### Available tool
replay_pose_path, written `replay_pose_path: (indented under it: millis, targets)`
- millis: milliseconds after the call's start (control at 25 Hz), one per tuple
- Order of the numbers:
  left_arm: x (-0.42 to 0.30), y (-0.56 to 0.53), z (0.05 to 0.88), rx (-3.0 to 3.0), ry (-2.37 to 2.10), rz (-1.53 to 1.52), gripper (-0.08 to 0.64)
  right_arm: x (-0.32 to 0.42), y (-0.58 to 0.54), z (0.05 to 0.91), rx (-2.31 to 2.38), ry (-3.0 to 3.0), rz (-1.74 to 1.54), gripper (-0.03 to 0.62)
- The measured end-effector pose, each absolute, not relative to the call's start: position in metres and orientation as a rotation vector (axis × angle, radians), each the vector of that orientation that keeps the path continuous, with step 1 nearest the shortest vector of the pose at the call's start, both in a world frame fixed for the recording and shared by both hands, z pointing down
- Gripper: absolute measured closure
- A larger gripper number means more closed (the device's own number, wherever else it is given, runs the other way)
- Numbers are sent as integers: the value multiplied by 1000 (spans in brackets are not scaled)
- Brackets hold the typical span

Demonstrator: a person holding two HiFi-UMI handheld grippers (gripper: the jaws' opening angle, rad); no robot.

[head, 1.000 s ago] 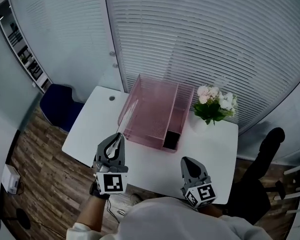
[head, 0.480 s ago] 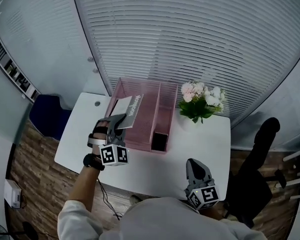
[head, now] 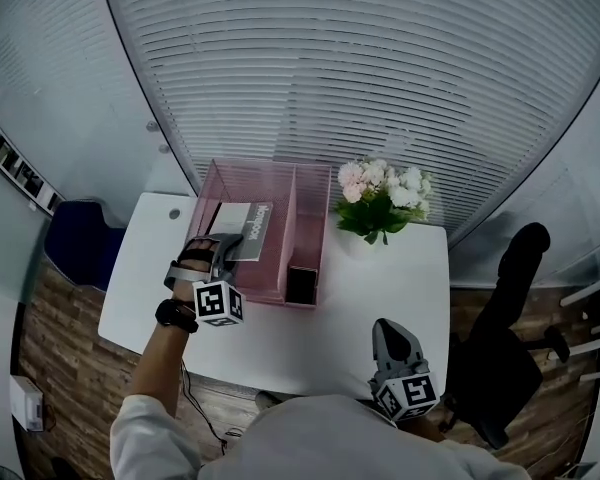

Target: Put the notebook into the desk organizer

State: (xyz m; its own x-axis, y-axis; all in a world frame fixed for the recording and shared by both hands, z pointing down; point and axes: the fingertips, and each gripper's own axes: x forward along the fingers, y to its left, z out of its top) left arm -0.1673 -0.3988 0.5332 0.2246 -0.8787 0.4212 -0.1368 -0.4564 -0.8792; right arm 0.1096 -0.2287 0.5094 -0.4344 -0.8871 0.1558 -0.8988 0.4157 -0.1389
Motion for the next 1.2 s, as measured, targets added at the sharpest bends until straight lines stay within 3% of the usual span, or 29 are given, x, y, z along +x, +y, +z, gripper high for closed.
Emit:
replay_pose_path:
  millis: [120,280,440,720,1200]
  targets:
    - [-165,-397,550,-1838,873,-1394,529,113,-230,511,1634,-2594,304,578]
    - [-168,-394,570,-1885,780,-1549,413,116,-231,512,1639,-2604,311,578]
    - [-169,-392,572,-1958,734,-1621,403,119,-231,511,1647,-2601,312,578]
    - [-180,-387,571,-2117,634,-1805,271,123,-229,513,1663,-2604,324,578]
    - [-189,-363,576,-2191,490,-2011,261,128,-230,512,1683,-2595,338,578]
